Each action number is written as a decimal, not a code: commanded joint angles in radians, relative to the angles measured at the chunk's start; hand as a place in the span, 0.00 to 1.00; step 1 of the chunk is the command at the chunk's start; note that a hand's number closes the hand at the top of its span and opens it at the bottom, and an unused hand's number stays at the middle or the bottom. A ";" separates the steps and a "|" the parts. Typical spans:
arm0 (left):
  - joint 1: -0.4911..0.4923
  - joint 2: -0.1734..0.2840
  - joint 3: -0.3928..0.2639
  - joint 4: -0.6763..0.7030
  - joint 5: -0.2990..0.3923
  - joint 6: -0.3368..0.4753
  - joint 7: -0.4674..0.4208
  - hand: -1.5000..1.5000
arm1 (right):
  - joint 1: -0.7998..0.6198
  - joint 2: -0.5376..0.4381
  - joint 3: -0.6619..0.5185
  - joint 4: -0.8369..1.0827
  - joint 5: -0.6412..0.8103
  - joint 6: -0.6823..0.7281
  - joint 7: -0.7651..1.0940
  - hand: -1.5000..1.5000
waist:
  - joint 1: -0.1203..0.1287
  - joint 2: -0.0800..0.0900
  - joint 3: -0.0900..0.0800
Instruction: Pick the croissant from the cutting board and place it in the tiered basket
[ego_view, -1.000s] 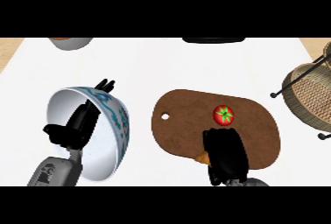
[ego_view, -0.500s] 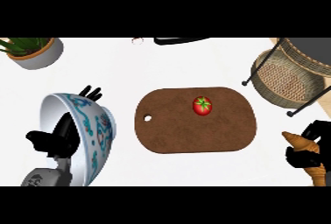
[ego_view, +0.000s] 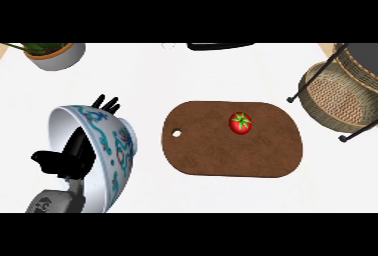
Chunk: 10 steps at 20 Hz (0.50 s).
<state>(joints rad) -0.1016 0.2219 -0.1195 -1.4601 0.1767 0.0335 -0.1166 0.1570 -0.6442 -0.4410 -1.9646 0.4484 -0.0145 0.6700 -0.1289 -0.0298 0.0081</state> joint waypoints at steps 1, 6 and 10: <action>0.037 -0.010 -0.041 0.071 -0.035 -0.003 0.022 0.50 | -0.003 -0.106 -0.225 -0.013 -0.206 0.105 -0.024 1.00 | 0.052 0.018 -0.009; 0.023 0.002 -0.039 0.073 -0.021 -0.044 0.016 0.50 | -0.085 -0.210 -0.380 0.083 -0.340 0.196 0.036 1.00 | 0.104 0.025 -0.010; -0.005 0.000 -0.050 0.120 -0.046 -0.057 -0.009 0.50 | -0.212 -0.336 -0.336 0.205 -0.350 0.232 0.124 1.00 | 0.141 0.036 -0.010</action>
<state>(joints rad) -0.1724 0.1987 -0.1614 -1.4331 0.1500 0.0023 -0.1234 0.0374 -0.8749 -0.7588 -1.8408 0.1478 0.1713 0.7254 -0.0245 -0.0101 0.0046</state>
